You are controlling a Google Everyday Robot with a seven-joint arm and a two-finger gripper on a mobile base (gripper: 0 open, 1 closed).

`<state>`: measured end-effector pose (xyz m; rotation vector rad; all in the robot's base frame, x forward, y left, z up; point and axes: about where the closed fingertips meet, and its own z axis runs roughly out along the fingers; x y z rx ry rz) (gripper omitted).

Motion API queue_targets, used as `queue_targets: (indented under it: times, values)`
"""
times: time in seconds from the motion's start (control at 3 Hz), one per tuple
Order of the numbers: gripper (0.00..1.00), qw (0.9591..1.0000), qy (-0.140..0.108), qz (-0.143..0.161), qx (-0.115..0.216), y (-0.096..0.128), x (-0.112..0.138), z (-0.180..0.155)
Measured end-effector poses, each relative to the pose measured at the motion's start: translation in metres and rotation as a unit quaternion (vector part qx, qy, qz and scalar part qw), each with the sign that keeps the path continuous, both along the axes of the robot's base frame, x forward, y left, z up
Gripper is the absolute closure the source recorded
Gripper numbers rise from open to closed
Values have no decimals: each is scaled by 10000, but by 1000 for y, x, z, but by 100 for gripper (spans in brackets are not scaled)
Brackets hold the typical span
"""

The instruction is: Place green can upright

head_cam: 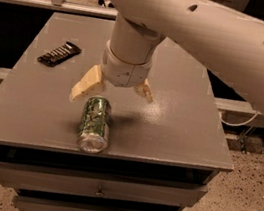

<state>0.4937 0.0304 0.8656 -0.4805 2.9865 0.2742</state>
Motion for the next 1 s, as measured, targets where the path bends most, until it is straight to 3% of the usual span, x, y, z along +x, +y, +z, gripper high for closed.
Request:
queue_targets:
  times: [0.67, 1.0]
  values:
    - [0, 9987, -22, -231, -446, 11, -7, -10]
    - [24, 9970, -53, -272, -724, 17, -9, -14]
